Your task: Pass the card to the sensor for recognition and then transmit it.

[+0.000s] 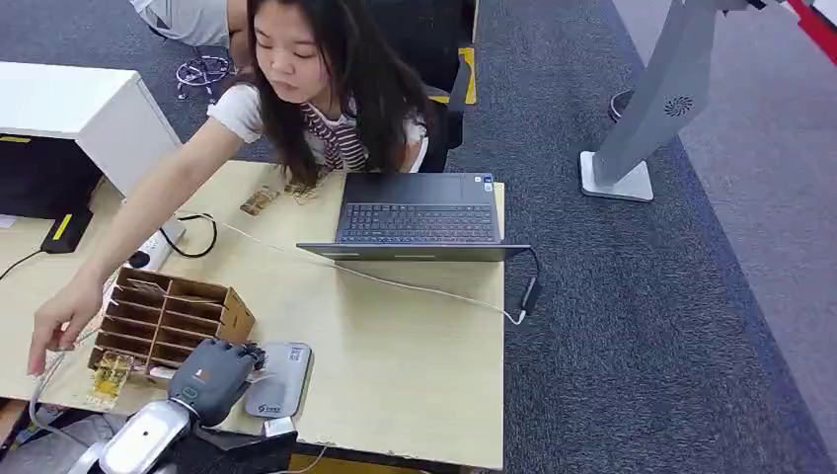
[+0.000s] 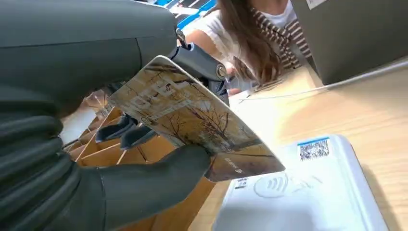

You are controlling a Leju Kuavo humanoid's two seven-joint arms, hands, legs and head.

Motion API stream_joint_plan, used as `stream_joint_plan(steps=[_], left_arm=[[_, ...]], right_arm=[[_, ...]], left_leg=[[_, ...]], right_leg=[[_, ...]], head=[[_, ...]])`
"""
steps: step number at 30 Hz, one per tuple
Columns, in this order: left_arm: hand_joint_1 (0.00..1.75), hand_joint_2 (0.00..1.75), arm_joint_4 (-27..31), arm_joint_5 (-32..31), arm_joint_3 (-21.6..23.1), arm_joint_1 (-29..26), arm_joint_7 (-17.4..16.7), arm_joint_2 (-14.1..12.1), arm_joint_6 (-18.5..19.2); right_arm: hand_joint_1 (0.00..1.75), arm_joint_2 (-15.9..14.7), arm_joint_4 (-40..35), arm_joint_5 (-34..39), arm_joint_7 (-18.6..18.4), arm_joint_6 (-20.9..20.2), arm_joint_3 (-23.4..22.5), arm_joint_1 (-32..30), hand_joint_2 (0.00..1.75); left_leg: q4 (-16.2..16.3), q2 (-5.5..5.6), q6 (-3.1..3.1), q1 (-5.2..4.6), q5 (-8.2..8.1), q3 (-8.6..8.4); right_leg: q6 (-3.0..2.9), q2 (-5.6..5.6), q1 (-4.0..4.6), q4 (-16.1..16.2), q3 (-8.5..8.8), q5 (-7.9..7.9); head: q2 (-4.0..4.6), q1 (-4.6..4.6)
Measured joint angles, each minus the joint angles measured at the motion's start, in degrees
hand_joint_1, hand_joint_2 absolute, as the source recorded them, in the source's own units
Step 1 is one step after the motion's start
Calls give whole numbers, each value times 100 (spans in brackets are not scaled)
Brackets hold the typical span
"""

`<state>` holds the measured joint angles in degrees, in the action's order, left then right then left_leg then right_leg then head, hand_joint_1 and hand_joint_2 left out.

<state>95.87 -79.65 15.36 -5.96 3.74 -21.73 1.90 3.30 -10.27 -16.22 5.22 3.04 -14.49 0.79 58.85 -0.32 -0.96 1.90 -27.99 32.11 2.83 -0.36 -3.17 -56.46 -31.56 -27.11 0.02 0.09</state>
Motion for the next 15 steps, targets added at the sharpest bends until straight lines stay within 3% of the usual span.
stream_joint_plan(steps=[15], left_arm=[[175,175,-166,-2,129,-1,-13,-48,2]], right_arm=[[0,35,0,-7,50,-50,0,7,0]], left_leg=[[0,0,0,0,0,0]], right_leg=[[0,0,0,0,0,0]], head=[[0,2]])
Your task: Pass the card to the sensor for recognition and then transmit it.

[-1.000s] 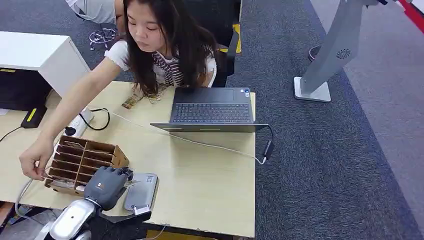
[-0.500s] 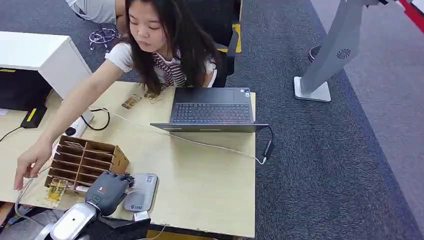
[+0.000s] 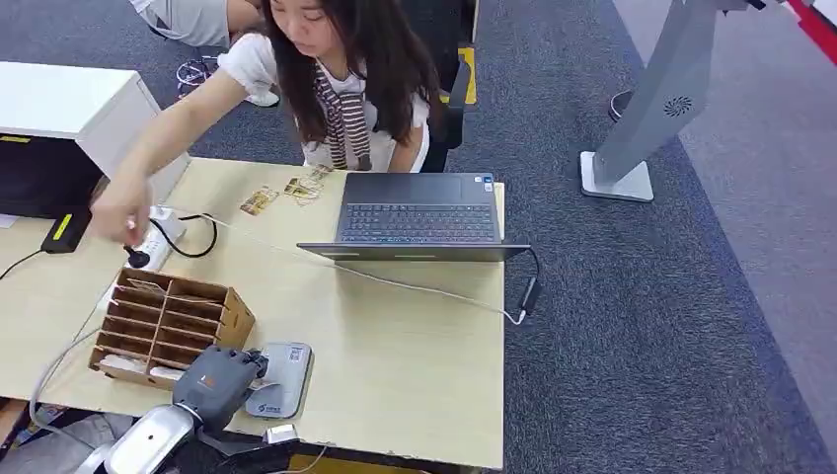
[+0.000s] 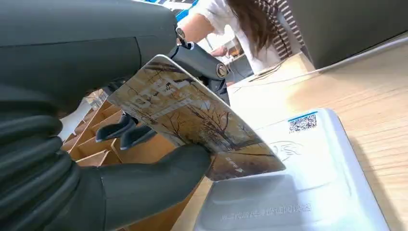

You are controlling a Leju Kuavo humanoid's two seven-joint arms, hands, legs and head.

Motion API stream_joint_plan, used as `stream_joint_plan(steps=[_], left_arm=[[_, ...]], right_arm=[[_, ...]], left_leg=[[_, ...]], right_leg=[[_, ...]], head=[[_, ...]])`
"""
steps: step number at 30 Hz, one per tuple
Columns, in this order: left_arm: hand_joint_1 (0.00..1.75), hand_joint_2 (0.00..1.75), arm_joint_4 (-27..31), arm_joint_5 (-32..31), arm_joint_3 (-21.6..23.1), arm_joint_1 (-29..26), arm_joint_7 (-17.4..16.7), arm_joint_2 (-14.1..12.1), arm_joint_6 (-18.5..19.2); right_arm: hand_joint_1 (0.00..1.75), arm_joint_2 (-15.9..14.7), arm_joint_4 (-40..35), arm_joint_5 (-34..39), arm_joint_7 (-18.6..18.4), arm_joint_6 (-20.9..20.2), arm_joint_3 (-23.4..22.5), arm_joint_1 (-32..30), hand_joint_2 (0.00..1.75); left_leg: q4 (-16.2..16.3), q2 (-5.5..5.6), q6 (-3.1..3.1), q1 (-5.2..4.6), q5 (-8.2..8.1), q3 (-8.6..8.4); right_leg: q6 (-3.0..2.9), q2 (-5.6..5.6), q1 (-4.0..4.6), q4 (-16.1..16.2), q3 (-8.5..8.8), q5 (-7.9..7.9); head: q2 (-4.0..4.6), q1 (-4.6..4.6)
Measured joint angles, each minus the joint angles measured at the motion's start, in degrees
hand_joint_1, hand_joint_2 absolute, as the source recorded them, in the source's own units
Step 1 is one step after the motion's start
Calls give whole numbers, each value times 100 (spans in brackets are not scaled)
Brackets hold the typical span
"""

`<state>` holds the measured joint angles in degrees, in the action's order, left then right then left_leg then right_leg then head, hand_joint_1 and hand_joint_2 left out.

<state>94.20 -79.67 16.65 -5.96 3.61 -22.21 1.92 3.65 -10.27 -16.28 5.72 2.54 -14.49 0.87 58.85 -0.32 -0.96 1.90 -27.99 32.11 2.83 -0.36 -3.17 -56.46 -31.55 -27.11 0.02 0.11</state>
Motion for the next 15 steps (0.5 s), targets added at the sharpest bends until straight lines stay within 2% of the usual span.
stream_joint_plan(steps=[10,12,15], left_arm=[[175,175,-15,13,87,14,-74,-42,-1],[175,175,-15,-2,87,9,-76,-22,-324],[175,175,96,-74,87,42,-59,224,-1265]], right_arm=[[0,24,2,-81,29,-44,0,1,0],[0,31,0,-83,40,-42,0,0,0],[0,44,2,-76,55,-31,-11,0,0]], left_leg=[[0,0,0,0,0,-4],[0,0,-1,0,1,-4],[0,3,2,-1,4,-1]], right_leg=[[0,0,0,0,2,0],[0,0,0,0,0,1],[4,3,-1,1,1,4]], head=[[0,0],[0,2],[0,0]])
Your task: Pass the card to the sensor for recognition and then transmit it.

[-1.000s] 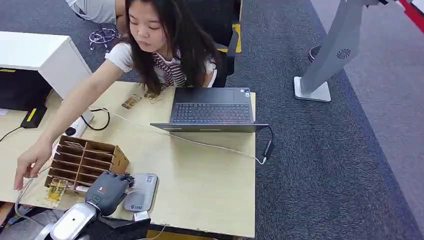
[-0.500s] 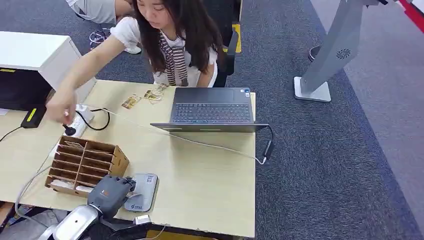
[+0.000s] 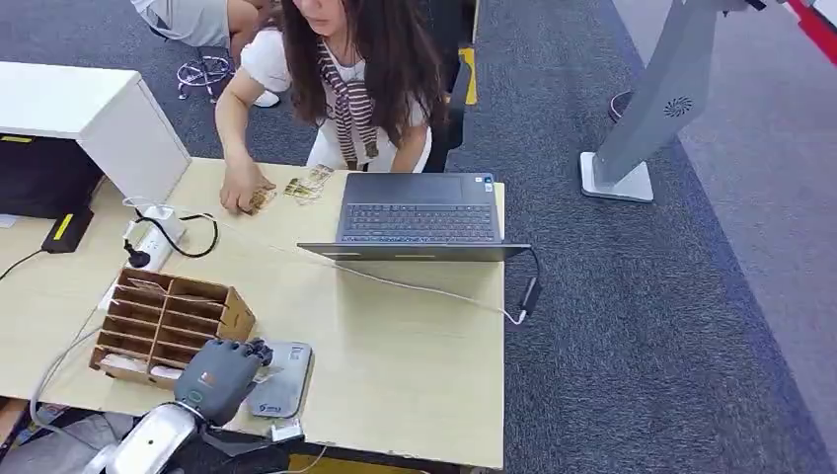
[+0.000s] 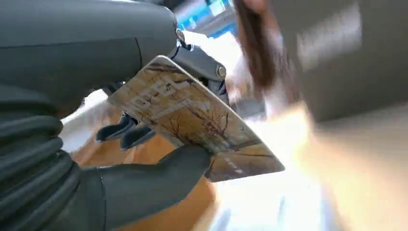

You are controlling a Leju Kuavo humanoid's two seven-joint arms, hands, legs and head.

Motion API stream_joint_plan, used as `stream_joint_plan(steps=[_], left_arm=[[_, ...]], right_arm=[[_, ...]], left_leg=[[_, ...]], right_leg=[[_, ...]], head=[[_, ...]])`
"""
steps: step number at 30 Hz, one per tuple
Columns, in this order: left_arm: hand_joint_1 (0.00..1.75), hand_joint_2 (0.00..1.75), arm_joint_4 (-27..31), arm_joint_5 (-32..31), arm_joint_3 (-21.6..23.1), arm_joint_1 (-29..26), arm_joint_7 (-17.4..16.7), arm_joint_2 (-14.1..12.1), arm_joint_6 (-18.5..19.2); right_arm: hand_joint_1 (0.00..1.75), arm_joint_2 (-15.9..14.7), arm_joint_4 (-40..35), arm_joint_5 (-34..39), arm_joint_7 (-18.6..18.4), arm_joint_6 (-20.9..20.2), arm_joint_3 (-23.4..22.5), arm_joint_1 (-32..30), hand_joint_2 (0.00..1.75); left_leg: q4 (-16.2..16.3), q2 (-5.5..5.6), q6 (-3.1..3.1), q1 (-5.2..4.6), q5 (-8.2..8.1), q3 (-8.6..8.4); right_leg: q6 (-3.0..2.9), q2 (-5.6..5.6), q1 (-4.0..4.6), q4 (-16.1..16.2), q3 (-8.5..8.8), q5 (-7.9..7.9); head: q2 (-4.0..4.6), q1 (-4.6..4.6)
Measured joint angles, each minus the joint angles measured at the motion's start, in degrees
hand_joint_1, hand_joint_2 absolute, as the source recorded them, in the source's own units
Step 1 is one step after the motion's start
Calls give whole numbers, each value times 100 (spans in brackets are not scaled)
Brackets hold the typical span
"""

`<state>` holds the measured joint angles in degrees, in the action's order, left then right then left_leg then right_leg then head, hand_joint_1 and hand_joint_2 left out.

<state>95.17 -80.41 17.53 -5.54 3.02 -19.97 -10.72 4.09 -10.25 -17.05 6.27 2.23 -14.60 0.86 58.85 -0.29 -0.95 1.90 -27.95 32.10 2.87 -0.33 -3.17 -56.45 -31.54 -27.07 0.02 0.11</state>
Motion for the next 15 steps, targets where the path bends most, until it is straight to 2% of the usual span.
stream_joint_plan(steps=[2,4,6,11,15], left_arm=[[175,175,236,-55,-4,70,53,243,-699],[175,175,505,-55,-37,206,68,414,-1191],[175,175,774,33,-151,387,85,519,-1479],[175,175,1025,238,-558,982,234,622,-1476],[175,175,955,153,-804,1676,210,617,-1062]], right_arm=[[0,2,0,-42,-2,13,-13,0,0],[0,2,0,-119,-7,15,-17,0,0],[0,2,0,-171,-22,13,-17,0,0],[0,2,-2,-282,-55,4,-17,4,0],[0,2,-2,-405,-72,-9,-17,11,0]], left_leg=[[1,1,0,-1,0,3],[1,0,0,-1,0,3],[1,1,0,-1,0,2],[0,3,-12,4,11,0],[0,8,-7,5,22,5]], right_leg=[[1,0,-1,1,1,1],[0,0,-1,1,0,4],[0,0,0,1,0,4],[-3,1,3,-5,-4,6],[-6,6,3,-7,-6,12]], head=[[0,0],[0,2],[0,0],[0,2],[0,-2]])
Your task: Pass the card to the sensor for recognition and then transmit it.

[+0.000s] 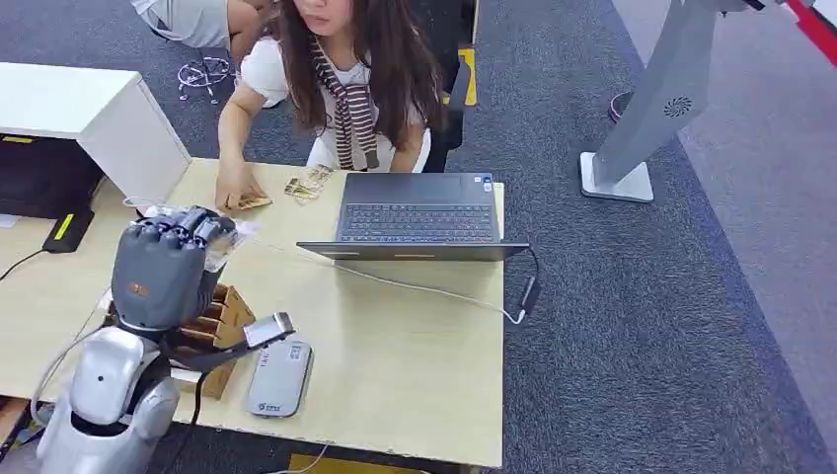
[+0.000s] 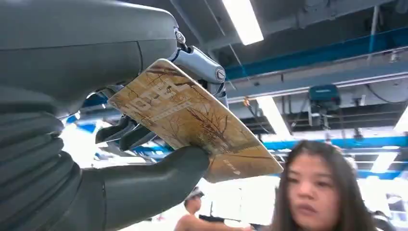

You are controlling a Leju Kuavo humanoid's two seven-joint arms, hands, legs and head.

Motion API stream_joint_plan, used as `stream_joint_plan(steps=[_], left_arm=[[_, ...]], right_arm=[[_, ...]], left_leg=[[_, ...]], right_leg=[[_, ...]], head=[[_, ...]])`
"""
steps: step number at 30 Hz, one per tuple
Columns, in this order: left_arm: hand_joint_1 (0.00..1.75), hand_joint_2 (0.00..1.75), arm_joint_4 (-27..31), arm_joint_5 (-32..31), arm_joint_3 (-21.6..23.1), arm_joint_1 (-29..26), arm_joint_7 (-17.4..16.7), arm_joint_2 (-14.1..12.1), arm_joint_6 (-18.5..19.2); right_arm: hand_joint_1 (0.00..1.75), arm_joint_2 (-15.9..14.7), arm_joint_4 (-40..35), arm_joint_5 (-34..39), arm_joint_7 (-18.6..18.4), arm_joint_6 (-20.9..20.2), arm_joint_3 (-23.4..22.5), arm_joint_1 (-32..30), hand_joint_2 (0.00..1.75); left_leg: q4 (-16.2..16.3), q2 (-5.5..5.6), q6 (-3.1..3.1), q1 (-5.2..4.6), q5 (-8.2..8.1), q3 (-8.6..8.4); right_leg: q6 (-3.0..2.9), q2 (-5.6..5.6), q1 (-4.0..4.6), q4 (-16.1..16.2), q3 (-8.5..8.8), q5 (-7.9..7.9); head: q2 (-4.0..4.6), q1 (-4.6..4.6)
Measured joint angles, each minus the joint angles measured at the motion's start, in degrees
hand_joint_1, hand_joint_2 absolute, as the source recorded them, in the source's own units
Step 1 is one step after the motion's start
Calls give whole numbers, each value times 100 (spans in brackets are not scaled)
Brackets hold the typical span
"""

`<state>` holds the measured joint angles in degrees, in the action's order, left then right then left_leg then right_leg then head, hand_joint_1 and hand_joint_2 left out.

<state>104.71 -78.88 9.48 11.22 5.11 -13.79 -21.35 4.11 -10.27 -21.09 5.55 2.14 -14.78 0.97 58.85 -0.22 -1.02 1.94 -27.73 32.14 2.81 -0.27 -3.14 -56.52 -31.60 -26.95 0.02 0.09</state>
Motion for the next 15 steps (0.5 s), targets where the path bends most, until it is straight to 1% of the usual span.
stream_joint_plan(steps=[4,7,8,9,15], left_arm=[[175,175,-470,-264,-111,811,-129,-55,371],[175,175,-752,-407,-146,1150,-197,-79,544],[175,175,-1046,-489,-146,1377,-249,-79,631],[175,175,-1222,-555,-149,1591,-295,-94,690],[175,175,-2249,-717,-148,2463,-487,-177,780]], right_arm=[[0,-2,0,-116,-17,-11,4,25,0],[0,-2,0,-140,-20,-22,4,33,0],[0,-4,0,-163,-24,-31,9,35,0],[0,-4,0,-190,-35,-39,15,46,0],[0,-9,0,-284,-52,-96,44,65,0]], left_leg=[[0,1,0,-1,9,4],[1,-5,0,-2,9,4],[2,1,1,-1,20,16],[2,6,-1,-1,24,26],[1,0,-3,-1,30,34]], right_leg=[[0,0,0,0,-2,12],[1,-6,-1,1,-10,19],[2,0,0,1,-16,20],[2,6,0,0,-22,23],[-10,0,0,-2,-37,35]], head=[[0,2],[0,4],[0,0],[0,2],[0,4]])
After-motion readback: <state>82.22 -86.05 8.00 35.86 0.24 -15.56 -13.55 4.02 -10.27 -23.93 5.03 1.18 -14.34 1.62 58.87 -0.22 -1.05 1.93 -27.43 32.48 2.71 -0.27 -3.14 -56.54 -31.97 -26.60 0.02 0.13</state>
